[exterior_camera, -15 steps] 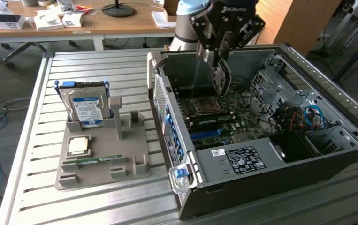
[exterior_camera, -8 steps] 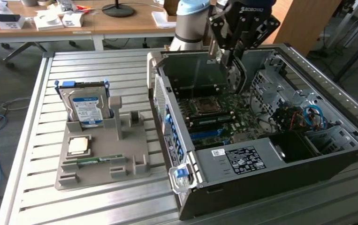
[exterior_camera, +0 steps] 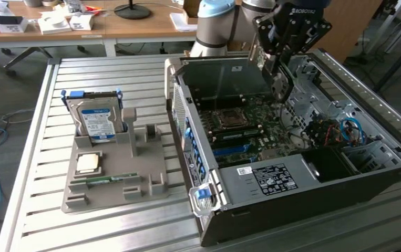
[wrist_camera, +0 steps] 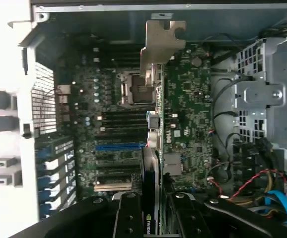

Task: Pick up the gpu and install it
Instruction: 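Pick up the gpu and move the gpu toward the slot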

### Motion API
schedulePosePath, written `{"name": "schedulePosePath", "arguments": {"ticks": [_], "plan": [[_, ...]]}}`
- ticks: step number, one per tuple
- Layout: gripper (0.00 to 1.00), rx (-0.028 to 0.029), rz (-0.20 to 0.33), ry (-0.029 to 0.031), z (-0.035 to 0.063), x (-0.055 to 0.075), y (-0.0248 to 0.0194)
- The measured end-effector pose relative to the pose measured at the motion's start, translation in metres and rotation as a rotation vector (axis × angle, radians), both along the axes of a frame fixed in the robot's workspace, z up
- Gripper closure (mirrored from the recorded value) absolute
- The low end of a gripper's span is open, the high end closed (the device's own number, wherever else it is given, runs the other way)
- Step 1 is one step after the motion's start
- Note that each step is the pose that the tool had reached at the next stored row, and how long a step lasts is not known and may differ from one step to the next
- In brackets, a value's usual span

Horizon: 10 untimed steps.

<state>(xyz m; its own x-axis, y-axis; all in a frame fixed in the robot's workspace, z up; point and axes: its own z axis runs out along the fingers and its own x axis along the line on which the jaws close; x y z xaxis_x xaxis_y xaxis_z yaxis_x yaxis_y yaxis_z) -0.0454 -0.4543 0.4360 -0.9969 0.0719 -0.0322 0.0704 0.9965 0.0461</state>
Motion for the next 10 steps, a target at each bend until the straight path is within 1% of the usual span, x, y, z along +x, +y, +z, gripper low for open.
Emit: {"name": "schedulePosePath", "arguments": {"ticks": [1, 2, 3, 7, 10], "plan": [[0.74, 0.0001, 0.001, 0.0, 0.0, 0.0117, -0.0001], [0.74, 0.0, 0.001, 0.0001, 0.0, 0.0122, 0.0], [0.74, 0.0001, 0.025, 0.0, -0.0001, 0.0157, 0.0], [0.74, 0.0, 0.046, 0.0, -0.0001, 0.0186, 0.0], [0.74, 0.0001, 0.05, 0.0, -0.0002, 0.0188, 0.0]]}}
